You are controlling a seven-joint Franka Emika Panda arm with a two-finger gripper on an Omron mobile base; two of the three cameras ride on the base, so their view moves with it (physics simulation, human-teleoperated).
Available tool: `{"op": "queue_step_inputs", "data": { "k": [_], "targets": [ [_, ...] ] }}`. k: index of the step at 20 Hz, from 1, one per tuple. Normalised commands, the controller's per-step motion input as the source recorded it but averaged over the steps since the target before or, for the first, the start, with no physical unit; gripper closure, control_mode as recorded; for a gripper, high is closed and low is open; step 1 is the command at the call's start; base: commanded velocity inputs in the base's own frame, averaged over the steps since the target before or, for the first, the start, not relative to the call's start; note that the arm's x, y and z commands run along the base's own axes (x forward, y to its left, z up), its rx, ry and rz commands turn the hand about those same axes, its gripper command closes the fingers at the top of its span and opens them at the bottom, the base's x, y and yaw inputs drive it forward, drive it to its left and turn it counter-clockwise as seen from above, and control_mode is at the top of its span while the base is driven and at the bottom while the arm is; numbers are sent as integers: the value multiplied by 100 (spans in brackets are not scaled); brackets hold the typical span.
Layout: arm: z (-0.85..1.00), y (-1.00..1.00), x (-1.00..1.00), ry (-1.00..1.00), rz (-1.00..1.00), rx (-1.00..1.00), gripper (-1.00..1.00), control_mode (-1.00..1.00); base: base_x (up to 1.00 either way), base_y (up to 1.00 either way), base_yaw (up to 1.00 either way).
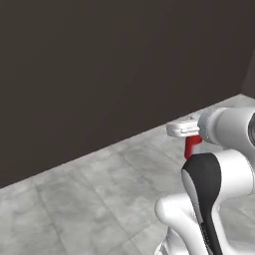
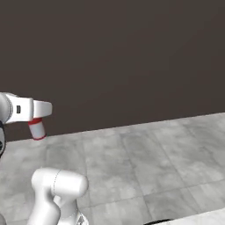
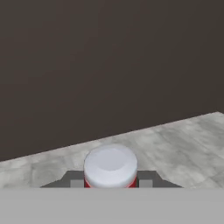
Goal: Place the ketchup and condiment bottle from the counter to the top shelf of the fridge. If the existing items in the fridge are on the top shelf, move them to other shelves.
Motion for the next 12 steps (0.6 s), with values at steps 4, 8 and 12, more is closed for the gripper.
{"op": "queue_step_inputs", "data": {
  "k": [4,8,12],
  "targets": [
    [0,0,0,0,0,0,100,100,97,-14,-48],
    [0,0,0,0,0,0,100,100,81,-9,-53],
    [0,0,0,0,0,0,100,100,83,-10,-53]
  ]
}}
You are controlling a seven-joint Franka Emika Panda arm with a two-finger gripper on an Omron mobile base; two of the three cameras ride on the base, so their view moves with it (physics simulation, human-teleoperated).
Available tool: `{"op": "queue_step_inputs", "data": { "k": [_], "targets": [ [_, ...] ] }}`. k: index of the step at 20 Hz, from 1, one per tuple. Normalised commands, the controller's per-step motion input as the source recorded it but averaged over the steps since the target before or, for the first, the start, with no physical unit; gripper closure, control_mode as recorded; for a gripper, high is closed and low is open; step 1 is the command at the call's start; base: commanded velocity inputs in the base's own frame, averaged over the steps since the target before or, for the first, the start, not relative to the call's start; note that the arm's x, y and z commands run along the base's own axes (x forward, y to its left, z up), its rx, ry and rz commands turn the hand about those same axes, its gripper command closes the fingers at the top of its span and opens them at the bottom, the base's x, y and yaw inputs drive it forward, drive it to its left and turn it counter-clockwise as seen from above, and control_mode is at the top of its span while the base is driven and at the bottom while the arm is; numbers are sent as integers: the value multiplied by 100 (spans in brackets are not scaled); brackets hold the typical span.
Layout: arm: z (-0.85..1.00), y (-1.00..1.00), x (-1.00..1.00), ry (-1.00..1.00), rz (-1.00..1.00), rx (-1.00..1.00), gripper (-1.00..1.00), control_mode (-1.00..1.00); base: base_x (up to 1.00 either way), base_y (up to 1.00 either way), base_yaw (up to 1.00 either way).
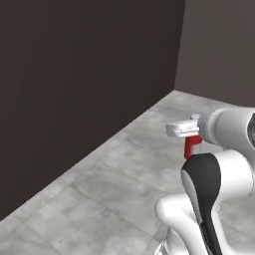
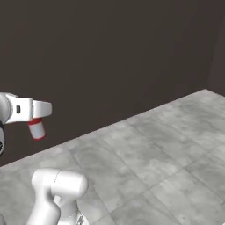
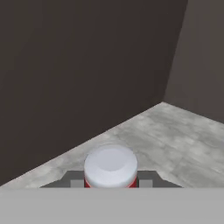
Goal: Place the ketchup and condiment bottle from the counter to the top shelf of the fridge. If the existing items in the fridge are on the top shelf, move them to other shelves.
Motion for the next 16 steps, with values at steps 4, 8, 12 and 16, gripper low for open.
{"op": "queue_step_inputs", "data": {
  "k": [4,8,12,16],
  "targets": [
    [0,0,0,0,0,0,100,100,77,-26,-53],
    [0,0,0,0,0,0,100,100,69,-36,-54],
    [0,0,0,0,0,0,100,100,73,-37,-52],
    [0,0,0,0,0,0,100,100,83,-45,-47]
  ]
}}
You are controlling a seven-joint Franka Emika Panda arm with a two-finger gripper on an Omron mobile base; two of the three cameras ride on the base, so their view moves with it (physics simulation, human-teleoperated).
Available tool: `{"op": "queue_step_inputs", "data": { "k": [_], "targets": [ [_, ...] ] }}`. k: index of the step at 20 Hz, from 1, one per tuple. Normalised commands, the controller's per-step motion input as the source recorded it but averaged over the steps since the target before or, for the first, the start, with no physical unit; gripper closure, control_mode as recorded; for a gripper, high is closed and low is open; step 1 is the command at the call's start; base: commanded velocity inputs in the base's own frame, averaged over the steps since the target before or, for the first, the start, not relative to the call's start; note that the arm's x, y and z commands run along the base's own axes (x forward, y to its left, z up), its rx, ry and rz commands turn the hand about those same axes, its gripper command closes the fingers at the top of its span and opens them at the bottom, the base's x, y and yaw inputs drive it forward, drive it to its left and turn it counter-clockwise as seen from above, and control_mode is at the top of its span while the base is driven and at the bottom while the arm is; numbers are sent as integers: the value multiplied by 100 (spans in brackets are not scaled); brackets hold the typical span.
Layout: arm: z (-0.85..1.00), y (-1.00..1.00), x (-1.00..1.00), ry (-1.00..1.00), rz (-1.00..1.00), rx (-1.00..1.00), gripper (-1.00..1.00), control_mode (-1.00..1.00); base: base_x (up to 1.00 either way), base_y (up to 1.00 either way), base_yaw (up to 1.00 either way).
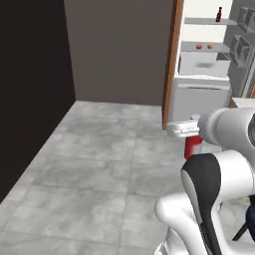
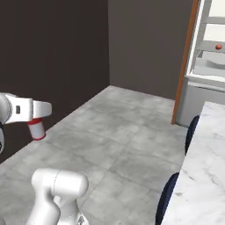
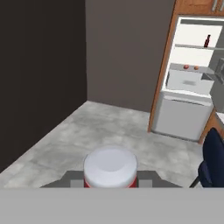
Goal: Place the ketchup and condiment bottle from the counter to the top shelf of the fridge. If the existing items in the fridge are on the top shelf, move them to other shelves.
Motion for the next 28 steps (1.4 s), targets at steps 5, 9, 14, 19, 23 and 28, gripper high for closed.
{"op": "queue_step_inputs", "data": {
  "k": [5,9,14,19,23,28],
  "targets": [
    [0,0,0,0,0,0,100,100,100,-34,-37],
    [0,0,0,0,0,0,100,100,100,-18,-29],
    [0,0,0,0,0,0,100,100,100,-18,-29],
    [0,0,0,0,0,0,100,100,100,-21,-27],
    [0,0,0,0,0,0,100,100,100,-21,-27],
    [0,0,0,0,0,0,100,100,100,-24,-25]
  ]
}}
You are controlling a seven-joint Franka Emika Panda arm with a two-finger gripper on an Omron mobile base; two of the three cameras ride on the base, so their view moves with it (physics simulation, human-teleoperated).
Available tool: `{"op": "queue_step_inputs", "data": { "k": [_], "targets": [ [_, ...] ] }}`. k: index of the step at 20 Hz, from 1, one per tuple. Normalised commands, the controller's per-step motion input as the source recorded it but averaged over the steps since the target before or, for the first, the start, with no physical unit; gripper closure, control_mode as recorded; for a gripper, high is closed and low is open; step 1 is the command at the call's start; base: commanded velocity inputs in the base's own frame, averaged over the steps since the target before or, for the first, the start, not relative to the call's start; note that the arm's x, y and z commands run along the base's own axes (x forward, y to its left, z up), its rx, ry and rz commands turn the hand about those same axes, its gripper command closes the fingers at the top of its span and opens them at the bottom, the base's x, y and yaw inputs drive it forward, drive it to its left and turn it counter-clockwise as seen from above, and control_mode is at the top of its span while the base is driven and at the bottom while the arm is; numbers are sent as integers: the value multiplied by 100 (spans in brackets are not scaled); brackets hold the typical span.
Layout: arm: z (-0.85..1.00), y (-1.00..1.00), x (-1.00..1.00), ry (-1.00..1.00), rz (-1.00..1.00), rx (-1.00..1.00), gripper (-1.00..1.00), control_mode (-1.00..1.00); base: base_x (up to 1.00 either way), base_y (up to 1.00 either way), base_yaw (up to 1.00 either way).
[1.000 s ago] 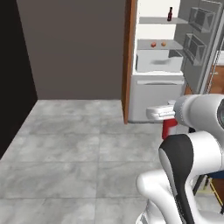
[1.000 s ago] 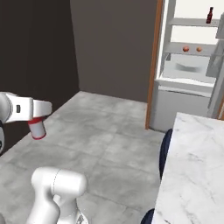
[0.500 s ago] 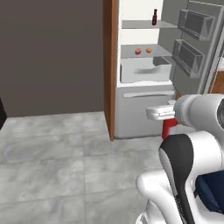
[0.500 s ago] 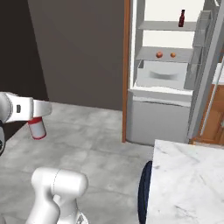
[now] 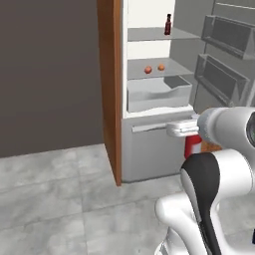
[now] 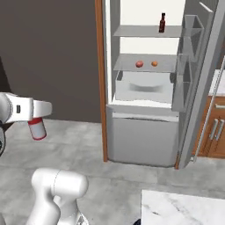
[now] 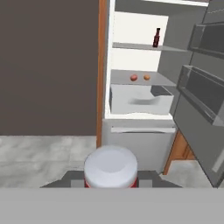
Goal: Place the ketchup and condiment bottle from the counter to the top shelf of the fridge. If the existing items in the fridge are on the top shelf, move them to other shelves.
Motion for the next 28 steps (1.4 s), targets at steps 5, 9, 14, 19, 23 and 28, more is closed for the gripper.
{"op": "queue_step_inputs", "data": {
  "k": [5,9,14,19,23,28],
  "targets": [
    [0,0,0,0,0,0,100,100,100,-39,-24],
    [0,0,0,0,0,0,100,100,100,-55,-21],
    [0,0,0,0,0,0,100,100,77,-46,-6],
    [0,0,0,0,0,0,100,100,53,-7,0],
    [0,0,0,0,0,0,100,100,47,-26,12],
    [0,0,0,0,0,0,100,100,46,-43,14]
  ]
}}
